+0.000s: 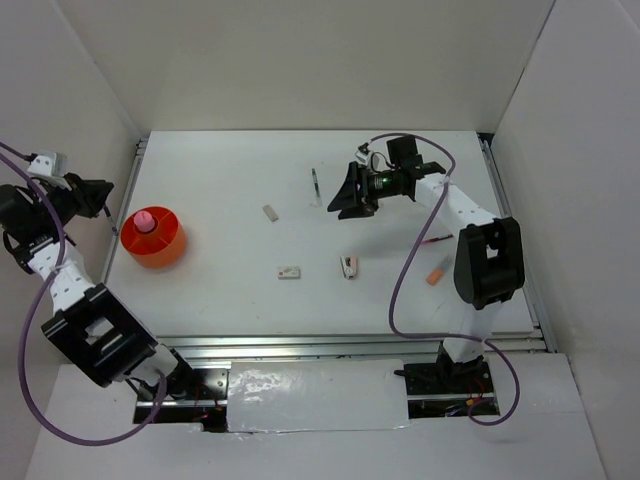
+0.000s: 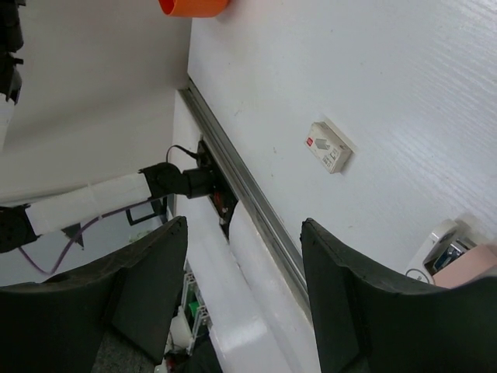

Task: Sort the stationery into containers
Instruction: Place the pen in the storage box.

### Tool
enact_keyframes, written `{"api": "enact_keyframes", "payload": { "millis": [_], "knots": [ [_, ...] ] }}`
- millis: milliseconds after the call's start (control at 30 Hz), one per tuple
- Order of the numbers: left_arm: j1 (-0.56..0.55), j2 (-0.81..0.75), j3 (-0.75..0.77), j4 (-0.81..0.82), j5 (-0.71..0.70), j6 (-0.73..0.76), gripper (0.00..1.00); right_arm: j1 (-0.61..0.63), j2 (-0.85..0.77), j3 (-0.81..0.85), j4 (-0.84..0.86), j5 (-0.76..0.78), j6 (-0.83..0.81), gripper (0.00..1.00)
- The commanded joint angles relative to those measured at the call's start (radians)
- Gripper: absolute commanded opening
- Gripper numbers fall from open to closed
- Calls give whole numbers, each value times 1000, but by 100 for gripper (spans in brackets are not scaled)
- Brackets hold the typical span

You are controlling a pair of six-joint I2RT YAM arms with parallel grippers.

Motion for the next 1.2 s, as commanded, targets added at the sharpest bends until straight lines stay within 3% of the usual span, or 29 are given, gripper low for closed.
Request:
{"api": "enact_keyframes", "payload": {
  "millis": [0,433,600,1033,1167],
  "knots": [
    [8,57,10,85,103,50,3,-5,27,60,-6,-39,-21,67],
    [2,176,65,172,118,-14,4,-14,34,49,5,-61,-55,67],
    [-12,181,31,222,88,-2,16,-15,34,45,14,-51,-64,67],
    [-53,244,-41,436,62,-132,18,-9,49,60,-6,-27,-76,67],
    [-53,256,-42,420,51,-116,28,-9,60,83,-17,-9,-85,68]
  ]
}}
